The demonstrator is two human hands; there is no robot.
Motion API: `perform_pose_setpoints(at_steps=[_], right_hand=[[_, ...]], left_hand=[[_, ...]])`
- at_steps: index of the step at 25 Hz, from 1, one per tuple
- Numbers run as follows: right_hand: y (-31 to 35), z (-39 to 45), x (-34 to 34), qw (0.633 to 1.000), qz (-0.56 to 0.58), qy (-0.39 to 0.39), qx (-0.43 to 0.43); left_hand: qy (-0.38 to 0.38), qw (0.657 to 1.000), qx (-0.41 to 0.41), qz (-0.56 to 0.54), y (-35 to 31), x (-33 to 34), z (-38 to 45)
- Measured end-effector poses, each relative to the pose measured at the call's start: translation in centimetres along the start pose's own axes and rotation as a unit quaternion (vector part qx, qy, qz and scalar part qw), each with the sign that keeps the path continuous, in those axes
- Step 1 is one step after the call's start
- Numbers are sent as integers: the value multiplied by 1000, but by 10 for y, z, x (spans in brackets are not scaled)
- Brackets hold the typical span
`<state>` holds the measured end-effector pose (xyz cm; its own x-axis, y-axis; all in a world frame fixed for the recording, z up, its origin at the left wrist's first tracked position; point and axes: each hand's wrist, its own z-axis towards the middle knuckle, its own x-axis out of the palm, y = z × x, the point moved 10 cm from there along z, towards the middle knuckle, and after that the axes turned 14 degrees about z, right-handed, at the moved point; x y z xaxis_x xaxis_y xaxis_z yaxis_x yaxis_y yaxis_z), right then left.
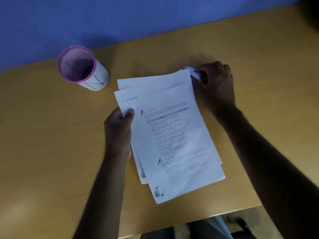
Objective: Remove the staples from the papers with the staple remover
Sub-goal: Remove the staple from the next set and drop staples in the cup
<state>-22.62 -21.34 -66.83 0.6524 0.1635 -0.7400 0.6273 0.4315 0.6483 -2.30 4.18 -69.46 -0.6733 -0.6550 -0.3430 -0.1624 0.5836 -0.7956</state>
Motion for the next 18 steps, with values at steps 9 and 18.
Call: perform_pose_setpoints(at_steps=[9, 18], right_hand=[[5, -39, -44, 940, 314, -69, 110], [36, -111, -13, 944, 289, 17, 158]], left_hand=[[62, 994, -33, -89, 2, 61, -11], [110, 985, -5, -129, -11, 104, -16]])
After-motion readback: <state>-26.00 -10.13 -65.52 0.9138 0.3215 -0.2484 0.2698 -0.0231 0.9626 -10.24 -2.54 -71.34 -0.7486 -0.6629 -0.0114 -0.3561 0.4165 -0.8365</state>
